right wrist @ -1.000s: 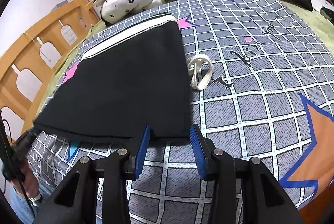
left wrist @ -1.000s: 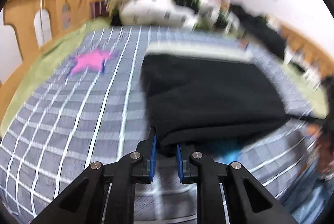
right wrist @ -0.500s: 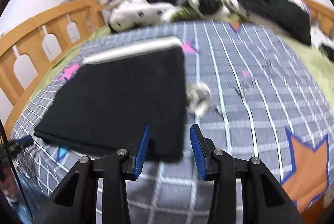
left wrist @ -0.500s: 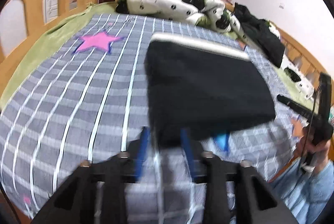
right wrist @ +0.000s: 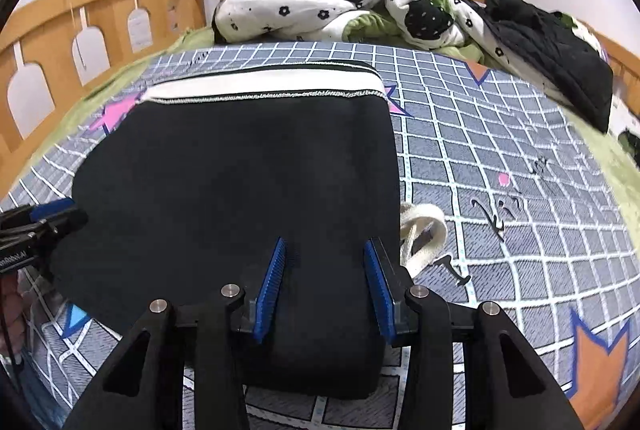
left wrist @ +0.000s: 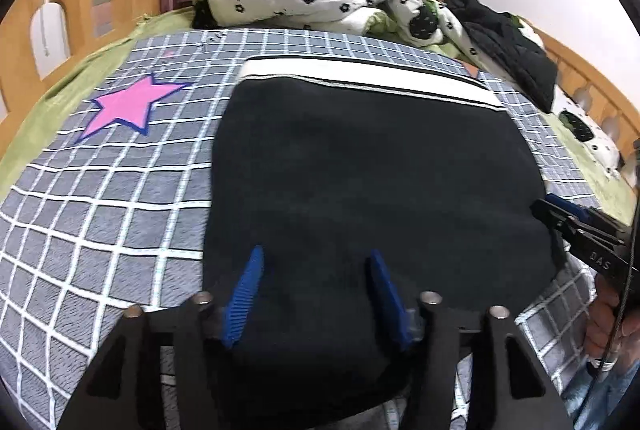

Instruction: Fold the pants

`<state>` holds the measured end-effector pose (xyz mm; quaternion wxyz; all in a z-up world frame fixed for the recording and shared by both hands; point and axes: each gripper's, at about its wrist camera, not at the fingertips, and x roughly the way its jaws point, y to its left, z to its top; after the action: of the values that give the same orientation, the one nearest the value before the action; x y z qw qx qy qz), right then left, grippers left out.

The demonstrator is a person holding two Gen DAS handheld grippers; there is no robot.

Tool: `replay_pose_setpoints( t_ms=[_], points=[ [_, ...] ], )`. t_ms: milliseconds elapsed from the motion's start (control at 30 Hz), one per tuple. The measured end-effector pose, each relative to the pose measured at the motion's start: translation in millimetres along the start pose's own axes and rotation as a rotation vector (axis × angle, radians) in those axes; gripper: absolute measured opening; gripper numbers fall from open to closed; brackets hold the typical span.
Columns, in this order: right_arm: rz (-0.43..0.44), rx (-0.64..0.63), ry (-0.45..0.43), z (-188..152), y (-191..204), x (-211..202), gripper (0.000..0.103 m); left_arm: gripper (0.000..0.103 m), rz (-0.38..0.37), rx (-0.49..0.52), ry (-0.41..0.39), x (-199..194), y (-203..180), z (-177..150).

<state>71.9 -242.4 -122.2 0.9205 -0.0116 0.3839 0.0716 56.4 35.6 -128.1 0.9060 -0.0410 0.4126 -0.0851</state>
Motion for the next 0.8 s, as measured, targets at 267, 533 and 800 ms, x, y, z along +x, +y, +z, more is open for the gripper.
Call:
replay_pose_setpoints(
  t_ms=[267, 533, 800],
  points=[
    [-0.001, 0.045, -0.012, 0, 2, 4, 0.044, 0.061, 0.020, 0.019, -0.035, -5, -4, -6],
    [-0.003, 0.050, -0.017, -1, 1, 5, 0.046, 0.061, 0.023, 0.007, -0.026, -5, -3, -4],
    [-0.007, 0.105, 0.047, 0, -3, -14, 0.046, 0.061, 0.033, -0.005, 0.002, -41, -5, -14]
  ],
)
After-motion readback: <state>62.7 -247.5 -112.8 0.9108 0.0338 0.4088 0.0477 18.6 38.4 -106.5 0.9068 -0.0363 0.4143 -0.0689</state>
